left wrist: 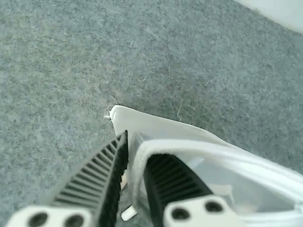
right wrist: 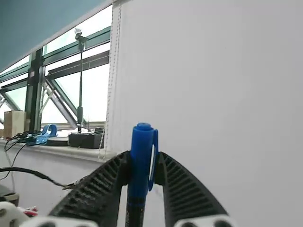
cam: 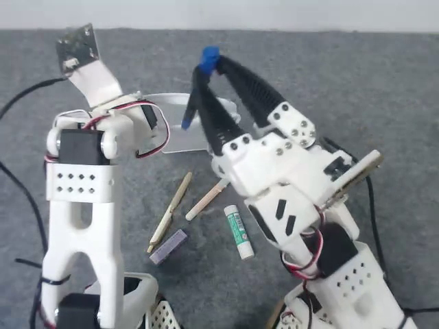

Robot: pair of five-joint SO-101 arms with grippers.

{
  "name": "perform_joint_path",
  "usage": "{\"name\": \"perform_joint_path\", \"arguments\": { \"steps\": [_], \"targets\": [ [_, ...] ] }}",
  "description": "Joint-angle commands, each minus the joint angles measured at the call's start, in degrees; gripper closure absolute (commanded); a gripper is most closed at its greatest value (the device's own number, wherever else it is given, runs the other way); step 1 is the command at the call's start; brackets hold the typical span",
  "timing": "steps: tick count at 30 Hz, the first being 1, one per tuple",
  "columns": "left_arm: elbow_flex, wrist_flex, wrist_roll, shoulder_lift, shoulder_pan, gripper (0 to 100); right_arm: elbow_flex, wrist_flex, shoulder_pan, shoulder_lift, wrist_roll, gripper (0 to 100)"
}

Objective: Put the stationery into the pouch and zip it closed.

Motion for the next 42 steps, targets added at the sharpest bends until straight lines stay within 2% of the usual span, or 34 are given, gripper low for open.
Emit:
{"name": "perform_joint_path", "arguments": {
  "steps": [1,7,16,22,29,32,34,38,42],
  "targets": [
    [-0.1,-1.6,1.1,0.9,0.3,99,1.5,-6.6,1.5,-0.7,0.5,99.2],
    [-0.1,-1.6,1.1,0.9,0.3,99,7.5,-16.0,1.9,-0.7,0.8,99.2],
    [-0.1,-1.6,1.1,0.9,0.3,99,8.4,-17.1,3.0,6.1,0.8,99.2],
    [0.0,-1.6,1.1,0.9,0.4,99,12.1,-25.2,5.6,11.3,0.9,99.2],
    [0.0,-1.6,1.1,1.0,0.4,99,14.2,-25.5,5.3,15.0,1.1,99.1],
    [0.0,-1.6,1.1,1.0,0.4,99,14.8,-25.6,4.7,17.3,5.1,98.7],
    [0.0,-1.6,1.1,1.0,0.4,99,15.4,-25.8,4.4,18.2,6.9,96.0],
    [0.7,-2.2,1.1,1.0,0.4,99,16.4,-25.5,4.3,18.5,3.2,82.4],
    [2.1,-4.0,1.1,0.9,0.4,99,16.5,-25.4,4.3,18.5,2.5,82.6]
  ]
}}
